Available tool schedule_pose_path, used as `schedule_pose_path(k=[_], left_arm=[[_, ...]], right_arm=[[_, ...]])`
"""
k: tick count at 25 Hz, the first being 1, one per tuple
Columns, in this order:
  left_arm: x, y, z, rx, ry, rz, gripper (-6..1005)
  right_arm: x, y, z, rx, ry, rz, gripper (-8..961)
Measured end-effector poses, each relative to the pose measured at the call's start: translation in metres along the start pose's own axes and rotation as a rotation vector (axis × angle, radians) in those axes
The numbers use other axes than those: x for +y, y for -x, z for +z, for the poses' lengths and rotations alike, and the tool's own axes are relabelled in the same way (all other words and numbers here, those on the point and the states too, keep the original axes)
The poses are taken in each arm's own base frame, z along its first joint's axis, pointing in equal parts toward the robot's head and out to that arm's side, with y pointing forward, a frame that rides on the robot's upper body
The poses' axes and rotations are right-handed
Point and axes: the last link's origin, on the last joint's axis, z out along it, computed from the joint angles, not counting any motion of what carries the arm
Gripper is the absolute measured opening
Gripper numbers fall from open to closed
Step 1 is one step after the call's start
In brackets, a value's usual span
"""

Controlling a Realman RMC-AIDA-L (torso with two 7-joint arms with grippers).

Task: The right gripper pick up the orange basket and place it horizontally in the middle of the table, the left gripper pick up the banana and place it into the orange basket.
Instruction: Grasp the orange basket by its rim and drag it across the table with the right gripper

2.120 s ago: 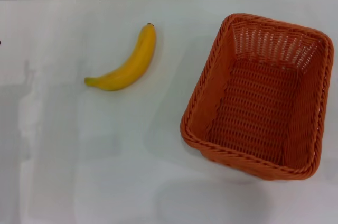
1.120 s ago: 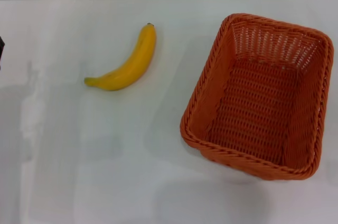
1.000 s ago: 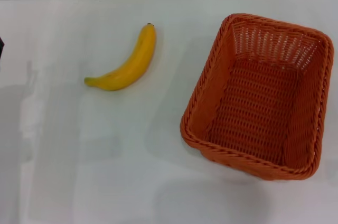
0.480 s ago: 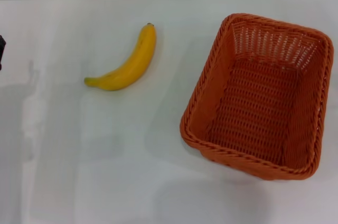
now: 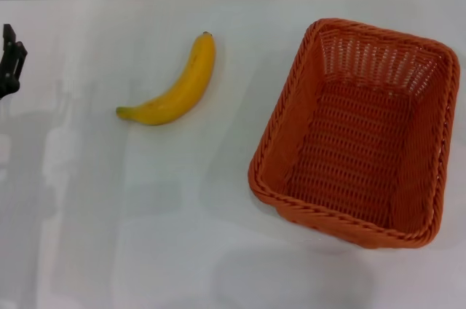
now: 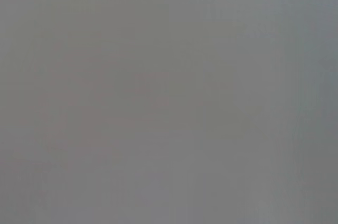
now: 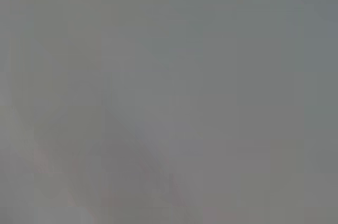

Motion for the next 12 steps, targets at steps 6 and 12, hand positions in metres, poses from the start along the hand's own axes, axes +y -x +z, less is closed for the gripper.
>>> schedule_pose_path(k=[6,12], left_arm=[[0.002,-0.001,0.001,0.002,0.014,0.002,866],[0.004,0.000,0.001,0.001,0.024,0.004,866]], right_arm=[[0.014,0.028,0.032,0.348,-0.010,-0.078,871],[0.039,0.054,0.056,0.565,-0.022,-0.209,871]])
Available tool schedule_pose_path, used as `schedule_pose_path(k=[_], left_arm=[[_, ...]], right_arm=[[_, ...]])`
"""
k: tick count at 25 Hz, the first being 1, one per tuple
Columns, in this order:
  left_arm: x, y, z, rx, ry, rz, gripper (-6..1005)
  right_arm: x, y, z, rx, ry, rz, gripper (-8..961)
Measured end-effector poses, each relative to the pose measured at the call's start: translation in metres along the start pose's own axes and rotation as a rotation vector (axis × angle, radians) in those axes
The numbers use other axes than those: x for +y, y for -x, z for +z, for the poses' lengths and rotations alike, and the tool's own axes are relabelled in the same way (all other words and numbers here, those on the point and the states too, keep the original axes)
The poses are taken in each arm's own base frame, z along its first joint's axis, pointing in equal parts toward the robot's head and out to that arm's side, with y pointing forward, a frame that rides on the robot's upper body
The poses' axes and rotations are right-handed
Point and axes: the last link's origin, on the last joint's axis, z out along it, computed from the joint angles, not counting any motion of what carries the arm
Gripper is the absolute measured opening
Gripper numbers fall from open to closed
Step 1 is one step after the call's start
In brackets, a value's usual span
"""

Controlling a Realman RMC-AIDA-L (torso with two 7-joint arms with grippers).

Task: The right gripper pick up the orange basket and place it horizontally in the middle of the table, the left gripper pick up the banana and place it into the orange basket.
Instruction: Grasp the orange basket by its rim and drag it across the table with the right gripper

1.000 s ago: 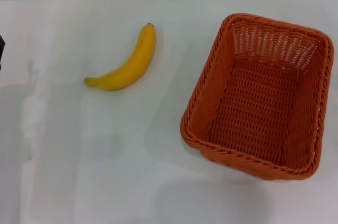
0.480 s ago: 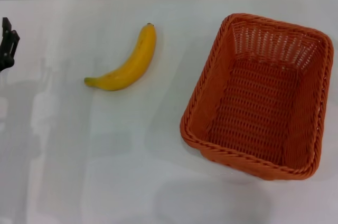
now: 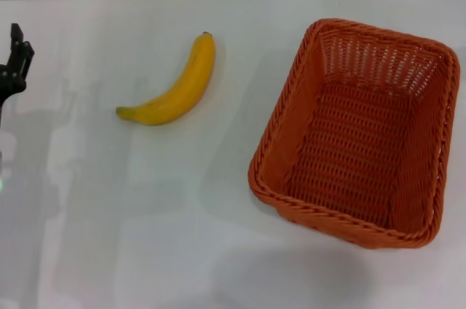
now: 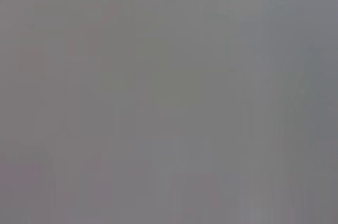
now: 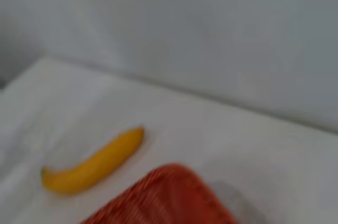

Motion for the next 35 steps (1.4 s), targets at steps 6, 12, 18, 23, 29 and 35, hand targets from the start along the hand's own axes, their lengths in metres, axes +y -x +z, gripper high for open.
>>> schedule_pose_path(k=[6,12,18,23,29,35], left_arm=[[0.004,0.002,0.001,-0.016,0.021,0.006,867],[0.007,0.003,0.003,-0.024,0.028,0.006,867],[0.010,0.003,0.002,-0.027,0.049,0.010,867],[0.011,0.003,0.003,-0.026,0.055,0.010,867],[0.014,0.003,0.002,-0.026,0.070,0.012,866],[0.017,0.003,0.005,-0.028,0.082,0.012,866]], right_arm=[[0.027,0.024,0.014,0.196,0.015,-0.108,871],[0.047,0.034,0.034,0.282,0.036,-0.187,871],[0.050,0.036,0.051,0.252,-0.008,-0.195,871],[0.043,0.031,0.060,0.244,-0.061,-0.160,871],[0.043,0.023,0.070,0.268,-0.085,-0.115,870],[0.049,0.022,0.081,0.298,-0.111,-0.136,870]])
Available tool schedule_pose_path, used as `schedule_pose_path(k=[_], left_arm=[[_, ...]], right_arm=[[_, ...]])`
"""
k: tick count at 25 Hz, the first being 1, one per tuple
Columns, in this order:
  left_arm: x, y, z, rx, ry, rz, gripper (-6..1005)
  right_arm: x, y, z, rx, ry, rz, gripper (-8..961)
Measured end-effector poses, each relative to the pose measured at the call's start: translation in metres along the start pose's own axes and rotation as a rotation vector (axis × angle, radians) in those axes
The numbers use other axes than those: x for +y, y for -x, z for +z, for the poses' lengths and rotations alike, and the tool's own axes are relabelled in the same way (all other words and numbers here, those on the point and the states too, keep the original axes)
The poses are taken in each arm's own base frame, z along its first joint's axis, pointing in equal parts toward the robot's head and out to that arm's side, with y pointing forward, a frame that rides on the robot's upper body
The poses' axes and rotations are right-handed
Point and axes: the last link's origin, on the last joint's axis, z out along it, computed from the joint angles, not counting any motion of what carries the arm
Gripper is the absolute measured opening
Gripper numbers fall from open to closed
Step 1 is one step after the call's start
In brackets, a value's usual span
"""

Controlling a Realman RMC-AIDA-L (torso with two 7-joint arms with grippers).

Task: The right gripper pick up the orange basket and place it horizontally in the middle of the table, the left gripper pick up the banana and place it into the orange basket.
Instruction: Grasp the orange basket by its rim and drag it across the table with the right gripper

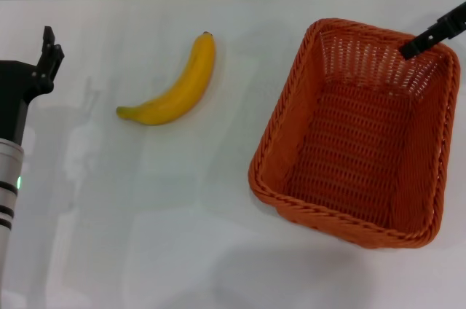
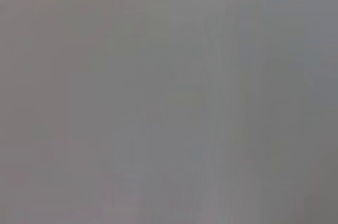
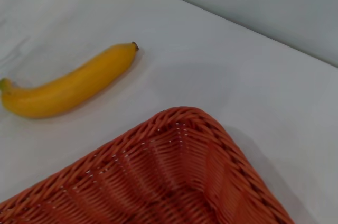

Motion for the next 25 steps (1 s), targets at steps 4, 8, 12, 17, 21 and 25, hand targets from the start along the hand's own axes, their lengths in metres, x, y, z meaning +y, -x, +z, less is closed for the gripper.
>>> schedule_pose_path(k=[4,8,12,17,21,25], left_arm=[[0.000,0.000,0.000,-0.001,0.000,0.000,866],[0.000,0.000,0.000,-0.001,0.000,-0.001,866],[0.002,0.000,0.000,-0.002,0.006,0.000,866],[0.002,0.000,0.000,-0.003,0.007,0.000,867],[0.002,0.000,0.000,-0.001,0.009,0.000,867],[0.002,0.000,0.001,-0.001,0.009,0.000,867]], right_arm=[[0.004,0.007,-0.001,-0.017,-0.007,-0.026,870],[0.009,0.013,-0.001,-0.031,-0.009,-0.056,870],[0.017,0.017,0.005,-0.029,0.005,-0.105,870],[0.031,0.021,0.017,0.006,0.015,-0.191,870],[0.039,0.028,0.025,0.024,-0.001,-0.248,870],[0.040,0.038,0.025,-0.002,-0.025,-0.267,870]])
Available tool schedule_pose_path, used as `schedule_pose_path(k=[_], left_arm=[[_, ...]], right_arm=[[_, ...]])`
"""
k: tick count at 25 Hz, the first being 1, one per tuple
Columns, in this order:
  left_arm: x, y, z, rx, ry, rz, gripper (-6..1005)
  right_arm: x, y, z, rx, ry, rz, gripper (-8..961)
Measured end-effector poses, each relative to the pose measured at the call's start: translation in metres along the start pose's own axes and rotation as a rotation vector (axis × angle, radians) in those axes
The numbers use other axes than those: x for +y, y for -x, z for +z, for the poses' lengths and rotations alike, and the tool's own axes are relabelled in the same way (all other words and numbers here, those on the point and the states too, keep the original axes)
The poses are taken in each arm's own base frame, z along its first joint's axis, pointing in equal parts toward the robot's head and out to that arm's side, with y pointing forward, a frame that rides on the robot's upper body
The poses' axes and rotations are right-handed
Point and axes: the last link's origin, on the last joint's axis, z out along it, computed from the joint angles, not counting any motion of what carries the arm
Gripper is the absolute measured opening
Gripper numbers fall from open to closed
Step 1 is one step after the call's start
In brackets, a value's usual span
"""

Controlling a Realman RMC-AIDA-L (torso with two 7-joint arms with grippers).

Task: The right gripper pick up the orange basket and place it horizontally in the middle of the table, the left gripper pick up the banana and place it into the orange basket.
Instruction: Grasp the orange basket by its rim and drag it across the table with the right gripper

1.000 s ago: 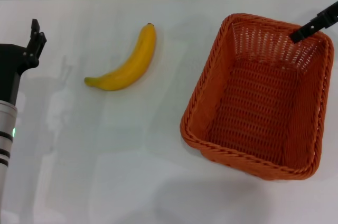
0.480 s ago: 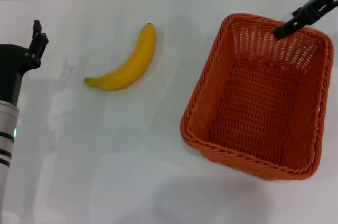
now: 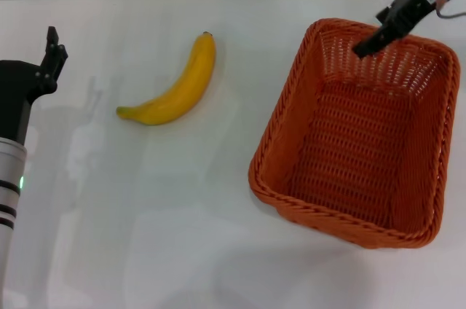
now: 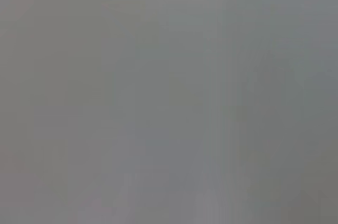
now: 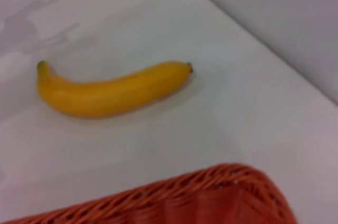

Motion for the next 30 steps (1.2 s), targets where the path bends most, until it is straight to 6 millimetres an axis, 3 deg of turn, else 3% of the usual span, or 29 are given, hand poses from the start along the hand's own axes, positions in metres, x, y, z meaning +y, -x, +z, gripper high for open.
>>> schedule_pose_path(k=[9,30], left_arm=[[0.000,0.000,0.000,-0.001,0.002,0.000,867],[0.002,0.001,0.004,-0.013,0.013,0.001,866]], right_arm=[[-0.014,-0.002,0.001,0.008,-0.090,0.007,870],[-0.014,-0.016,0.017,0.057,-0.143,-0.009,869]])
